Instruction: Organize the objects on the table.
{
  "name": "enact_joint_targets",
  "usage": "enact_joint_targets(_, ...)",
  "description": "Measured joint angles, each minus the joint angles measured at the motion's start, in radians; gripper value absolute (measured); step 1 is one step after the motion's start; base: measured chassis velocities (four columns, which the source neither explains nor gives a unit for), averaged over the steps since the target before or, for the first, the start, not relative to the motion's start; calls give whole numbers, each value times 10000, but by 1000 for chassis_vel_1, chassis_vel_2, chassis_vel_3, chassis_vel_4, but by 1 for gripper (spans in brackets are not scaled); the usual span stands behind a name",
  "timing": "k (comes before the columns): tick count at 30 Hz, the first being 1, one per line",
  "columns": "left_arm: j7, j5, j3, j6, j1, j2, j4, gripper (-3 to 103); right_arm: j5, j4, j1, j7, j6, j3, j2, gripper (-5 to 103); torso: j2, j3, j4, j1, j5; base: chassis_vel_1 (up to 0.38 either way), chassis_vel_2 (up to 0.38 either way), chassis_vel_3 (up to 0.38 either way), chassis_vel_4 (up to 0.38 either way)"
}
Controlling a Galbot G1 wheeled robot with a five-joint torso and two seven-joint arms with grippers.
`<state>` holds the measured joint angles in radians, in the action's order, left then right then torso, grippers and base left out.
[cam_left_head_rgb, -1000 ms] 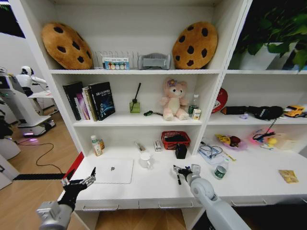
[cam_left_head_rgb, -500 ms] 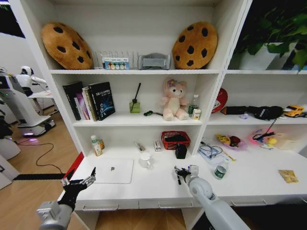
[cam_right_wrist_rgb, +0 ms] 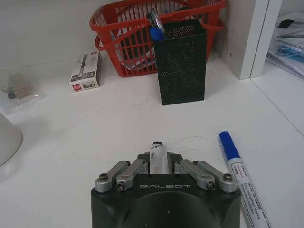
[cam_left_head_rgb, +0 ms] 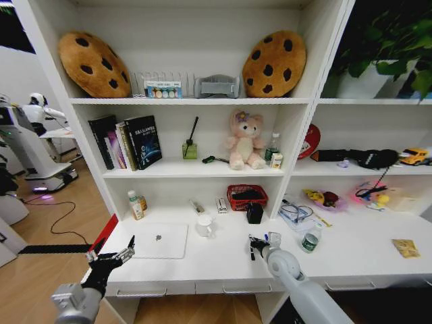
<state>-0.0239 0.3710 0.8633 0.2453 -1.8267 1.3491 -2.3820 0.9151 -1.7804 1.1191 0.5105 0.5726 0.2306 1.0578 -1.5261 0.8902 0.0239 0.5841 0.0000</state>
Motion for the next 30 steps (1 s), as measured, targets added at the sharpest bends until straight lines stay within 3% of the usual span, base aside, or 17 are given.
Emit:
enact_joint_targets(2, 0, 0, 0, 0, -1, -1, 0, 100, 1, -18, 22, 0, 6, 21, 4, 20, 0, 0, 0, 0, 0, 0, 0, 0, 0)
enact_joint_targets(6, 0, 0, 0, 0, -1, -1, 0, 100, 0, -72, 112, 0, 13, 92, 5, 30, 0, 0, 0, 0, 0, 0, 0, 0, 0)
enact_joint_targets(8, 0, 0, 0, 0, -1, 0, 0, 100, -5, -101, 187, 0, 15, 165, 5, 41, 0, 0, 0, 0, 0, 0, 0, 0, 0)
enact_joint_targets(13, 0, 0, 0, 0, 0, 0, 0, 100, -26, -112, 304, -30, 10, 268, 4, 51, 0, 0, 0, -1, 0, 0, 0, 0, 0)
enact_joint_targets(20, 0, 0, 0, 0, 0, 0, 0, 100, -65, -69, 332, -84, -37, 321, 19, 37, 0, 0, 0, 0, 0, 0, 0, 0, 0)
enact_joint_targets(30, 0, 0, 0, 0, 0, -1, 0, 100, -157, 53, 308, -171, -59, 299, 86, 33, 0, 0, 0, -1, 0, 0, 0, 0, 0)
